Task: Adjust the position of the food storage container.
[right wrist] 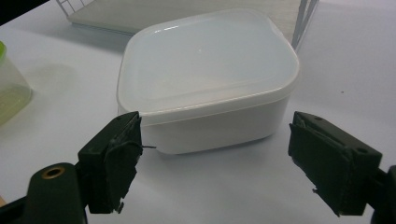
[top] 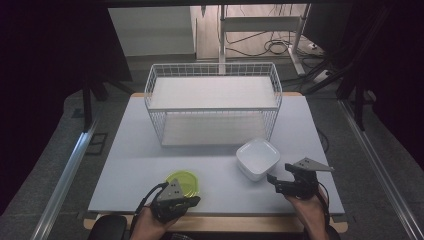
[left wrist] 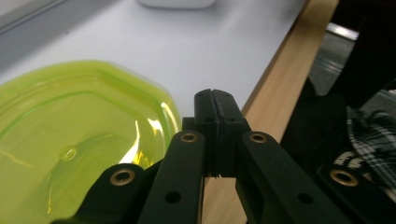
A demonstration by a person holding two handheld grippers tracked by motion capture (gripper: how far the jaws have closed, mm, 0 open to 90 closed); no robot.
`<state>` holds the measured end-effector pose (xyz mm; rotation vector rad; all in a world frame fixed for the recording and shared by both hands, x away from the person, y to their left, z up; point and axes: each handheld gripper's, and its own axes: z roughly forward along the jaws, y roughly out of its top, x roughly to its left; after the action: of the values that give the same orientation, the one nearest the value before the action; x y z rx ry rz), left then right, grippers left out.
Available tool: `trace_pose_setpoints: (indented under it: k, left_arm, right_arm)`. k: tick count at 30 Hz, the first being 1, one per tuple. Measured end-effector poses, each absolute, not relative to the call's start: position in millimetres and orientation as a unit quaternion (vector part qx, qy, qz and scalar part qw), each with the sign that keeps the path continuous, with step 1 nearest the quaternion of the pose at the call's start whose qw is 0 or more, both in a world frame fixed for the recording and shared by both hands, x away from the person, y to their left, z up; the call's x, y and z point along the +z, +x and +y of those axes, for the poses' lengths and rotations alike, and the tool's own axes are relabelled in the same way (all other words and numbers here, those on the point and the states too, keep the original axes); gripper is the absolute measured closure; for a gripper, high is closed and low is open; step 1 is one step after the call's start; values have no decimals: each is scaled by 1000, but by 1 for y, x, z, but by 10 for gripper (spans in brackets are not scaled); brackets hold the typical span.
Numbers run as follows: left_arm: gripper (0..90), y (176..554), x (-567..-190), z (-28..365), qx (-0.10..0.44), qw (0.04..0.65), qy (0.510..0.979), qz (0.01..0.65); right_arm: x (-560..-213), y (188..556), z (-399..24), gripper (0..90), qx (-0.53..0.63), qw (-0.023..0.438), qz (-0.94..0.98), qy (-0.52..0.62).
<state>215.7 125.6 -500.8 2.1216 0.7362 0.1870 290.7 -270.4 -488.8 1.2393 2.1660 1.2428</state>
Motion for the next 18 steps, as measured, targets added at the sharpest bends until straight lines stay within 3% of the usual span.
trace_pose_setpoints:
  k: [18]
  left_arm:
    - [899,235,-505,151,71,439,826,346]
  right_arm:
    - [-490,290,-269,176,436,173,768,437]
